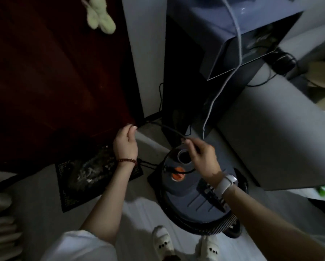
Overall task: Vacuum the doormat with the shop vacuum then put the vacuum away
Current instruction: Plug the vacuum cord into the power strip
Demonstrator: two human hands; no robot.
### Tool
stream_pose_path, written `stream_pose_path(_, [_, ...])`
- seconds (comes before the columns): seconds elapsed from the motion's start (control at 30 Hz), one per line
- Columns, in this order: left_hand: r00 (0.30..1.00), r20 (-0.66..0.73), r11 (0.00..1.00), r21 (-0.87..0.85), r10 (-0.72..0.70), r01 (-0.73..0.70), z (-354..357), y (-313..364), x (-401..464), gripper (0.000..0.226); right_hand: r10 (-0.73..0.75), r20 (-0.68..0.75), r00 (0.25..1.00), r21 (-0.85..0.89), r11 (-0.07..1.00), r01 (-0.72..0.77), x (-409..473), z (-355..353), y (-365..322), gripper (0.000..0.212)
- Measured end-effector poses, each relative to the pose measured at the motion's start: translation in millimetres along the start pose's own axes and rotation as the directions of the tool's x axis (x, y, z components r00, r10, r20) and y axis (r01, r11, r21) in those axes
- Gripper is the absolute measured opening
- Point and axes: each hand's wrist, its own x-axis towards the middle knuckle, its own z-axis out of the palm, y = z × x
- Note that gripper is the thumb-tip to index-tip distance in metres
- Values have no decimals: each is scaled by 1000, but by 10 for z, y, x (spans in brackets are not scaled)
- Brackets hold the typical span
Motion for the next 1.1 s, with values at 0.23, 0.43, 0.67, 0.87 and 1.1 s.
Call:
stream_pose_path(0.23, [972,157,982,-104,173,-158,802,963,-174,24,-46,-384,922,-25,999,39,-42,-1000,327,28])
stream_pose_path(0.43, [922,325,976,-119,211,-181,1852,1404,-799,22,-49,-464,885,-107,994,-2,-232,-1830,1235,36])
stream_pose_path(0.67, [869,495,998,-50,-8,37,3411,1667,-1693,21,111,-388,915,-108,980,-165,-350,-2924,2555,26])
stream_pose_path(0.87, [768,633,983,183,-93,-32,4240,1494,-2250,26,98,-305,947,-199,966,-164,-492,-3307,3433,35])
stream_pose_path(1.1, [659,752,809,398,-17,-433,4650,560,-2566,24,101,-161,982,-314,938,-148,-570,-3031,4351,37])
